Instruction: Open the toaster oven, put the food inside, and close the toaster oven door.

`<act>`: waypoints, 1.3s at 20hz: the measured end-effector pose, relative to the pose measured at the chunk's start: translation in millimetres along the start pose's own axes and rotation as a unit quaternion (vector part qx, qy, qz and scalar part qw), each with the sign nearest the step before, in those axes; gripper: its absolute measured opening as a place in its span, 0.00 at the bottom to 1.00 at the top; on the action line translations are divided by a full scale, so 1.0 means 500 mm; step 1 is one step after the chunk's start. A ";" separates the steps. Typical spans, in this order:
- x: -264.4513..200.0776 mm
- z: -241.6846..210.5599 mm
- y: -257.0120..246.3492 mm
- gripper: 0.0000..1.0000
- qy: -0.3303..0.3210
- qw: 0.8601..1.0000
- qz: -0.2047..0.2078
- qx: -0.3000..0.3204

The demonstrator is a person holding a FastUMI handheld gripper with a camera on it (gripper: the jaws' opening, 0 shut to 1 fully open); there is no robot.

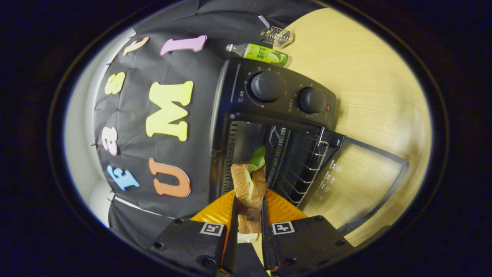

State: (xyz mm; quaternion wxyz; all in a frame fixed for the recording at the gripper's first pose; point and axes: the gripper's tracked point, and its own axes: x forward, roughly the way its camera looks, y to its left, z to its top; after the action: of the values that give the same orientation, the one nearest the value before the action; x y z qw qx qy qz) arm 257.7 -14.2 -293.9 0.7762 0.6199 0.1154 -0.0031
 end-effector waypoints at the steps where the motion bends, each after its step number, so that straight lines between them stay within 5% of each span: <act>1: 0.014 0.001 -0.005 0.32 -0.010 1.000 0.000 0.002; 6: 0.055 -0.025 -0.020 0.35 -0.017 1.000 -0.018 -0.012; 12: 0.049 -0.086 -0.038 0.75 0.069 0.992 -0.087 -0.066; 15: 0.031 -0.104 -0.043 0.95 0.104 0.975 -0.133 -0.148; 19: -0.037 -0.139 -0.042 0.98 0.151 0.941 -0.167 -0.254; 26: -0.210 -0.140 0.052 1.00 0.132 0.894 -0.146 -0.402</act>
State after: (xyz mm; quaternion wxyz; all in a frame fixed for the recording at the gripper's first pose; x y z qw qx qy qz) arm 147.2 44.8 -264.1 0.9276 0.2257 0.2973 0.0126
